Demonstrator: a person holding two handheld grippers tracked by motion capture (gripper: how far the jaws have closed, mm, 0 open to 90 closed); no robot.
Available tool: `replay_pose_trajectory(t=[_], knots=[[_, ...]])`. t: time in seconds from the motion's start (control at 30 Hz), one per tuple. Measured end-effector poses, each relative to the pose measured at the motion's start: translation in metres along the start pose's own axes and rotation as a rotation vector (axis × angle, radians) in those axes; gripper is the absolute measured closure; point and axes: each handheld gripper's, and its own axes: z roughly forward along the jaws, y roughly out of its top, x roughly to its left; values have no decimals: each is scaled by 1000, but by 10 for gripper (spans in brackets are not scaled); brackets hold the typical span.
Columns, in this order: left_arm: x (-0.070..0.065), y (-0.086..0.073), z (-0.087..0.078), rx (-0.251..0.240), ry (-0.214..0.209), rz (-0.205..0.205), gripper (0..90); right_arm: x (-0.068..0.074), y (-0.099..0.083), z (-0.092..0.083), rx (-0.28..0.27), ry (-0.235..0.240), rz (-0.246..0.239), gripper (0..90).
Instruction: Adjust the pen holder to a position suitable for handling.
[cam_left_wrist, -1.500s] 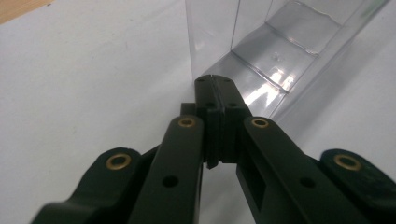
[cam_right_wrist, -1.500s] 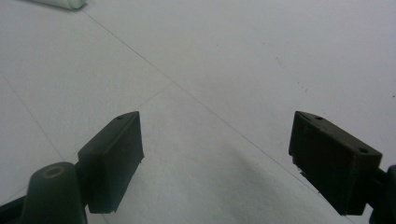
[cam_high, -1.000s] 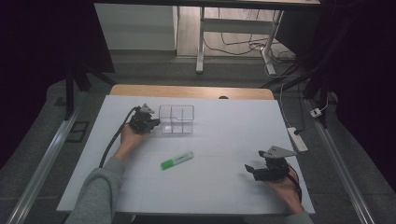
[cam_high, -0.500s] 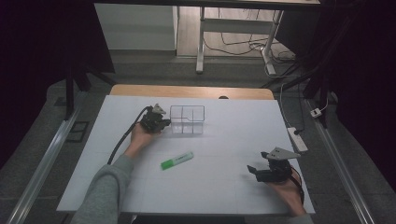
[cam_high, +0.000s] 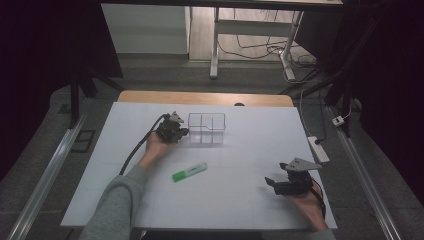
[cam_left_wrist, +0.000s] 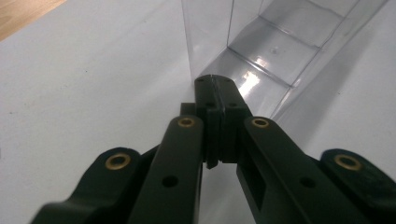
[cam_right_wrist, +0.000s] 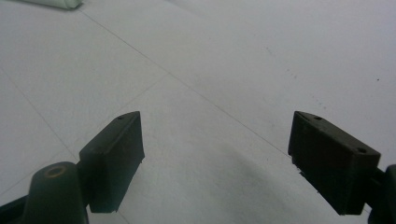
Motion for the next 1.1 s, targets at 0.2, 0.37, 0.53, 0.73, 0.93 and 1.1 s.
replay_pose_trajectory(t=[0.2, 0.37, 0.53, 0.73, 0.93, 1.1], knots=[[0, -1, 0, 1, -6, 6, 885, 1, 1, 1, 1, 5, -7, 178], [2, -2, -4, 7, -6, 7, 885, 0, 1, 0, -5, 5, -5, 177], [2, -7, -15, -1, 0, -5, 886, -1, 1, -1, -8, 4, -1, 178], [-4, -19, -40, -16, 5, -10, 886, -1, 1, 0, -15, 5, -3, 178], [-18, -33, -61, -17, 11, -10, 882, -1, 2, -1, -7, 3, -9, 178], [-30, -43, -77, -18, 32, -4, 764, -2, 3, 1, -12, 11, -10, 178]])
